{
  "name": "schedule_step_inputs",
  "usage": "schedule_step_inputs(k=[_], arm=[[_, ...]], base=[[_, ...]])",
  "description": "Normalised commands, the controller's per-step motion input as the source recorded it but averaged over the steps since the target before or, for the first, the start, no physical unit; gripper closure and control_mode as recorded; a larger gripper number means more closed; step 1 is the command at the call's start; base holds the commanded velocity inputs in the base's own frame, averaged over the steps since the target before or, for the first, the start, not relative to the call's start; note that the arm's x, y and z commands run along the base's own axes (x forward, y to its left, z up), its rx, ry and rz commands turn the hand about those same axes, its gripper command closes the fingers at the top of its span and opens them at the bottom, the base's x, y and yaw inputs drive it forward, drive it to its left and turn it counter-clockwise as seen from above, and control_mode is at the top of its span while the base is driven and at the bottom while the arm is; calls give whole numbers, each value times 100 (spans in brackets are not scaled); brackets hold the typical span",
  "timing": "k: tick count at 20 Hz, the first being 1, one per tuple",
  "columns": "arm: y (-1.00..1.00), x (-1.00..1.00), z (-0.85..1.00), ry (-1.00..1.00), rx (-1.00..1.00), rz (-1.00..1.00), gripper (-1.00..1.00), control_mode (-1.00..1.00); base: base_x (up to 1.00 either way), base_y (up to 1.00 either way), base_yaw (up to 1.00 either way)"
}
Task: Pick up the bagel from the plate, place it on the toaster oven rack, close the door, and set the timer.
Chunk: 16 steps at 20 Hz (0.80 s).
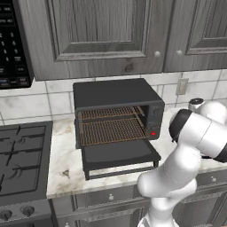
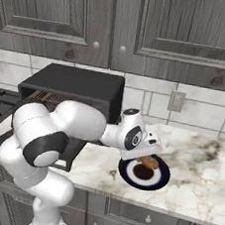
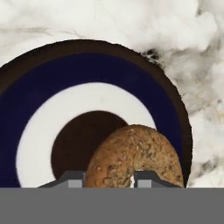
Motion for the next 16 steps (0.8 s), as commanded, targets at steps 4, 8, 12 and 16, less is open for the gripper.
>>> schedule_step_inputs(k=[4, 8, 12, 16], arm=[[46, -41, 99, -8, 1, 0, 100, -100], [69, -55, 86, -3, 0, 0, 100, -100], [70, -68, 74, -1, 0, -3, 100, -100], [77, -64, 42, 0, 0, -6, 100, -100]], base=[[0, 0, 0], [0, 0, 0], [0, 0, 0], [0, 0, 0]])
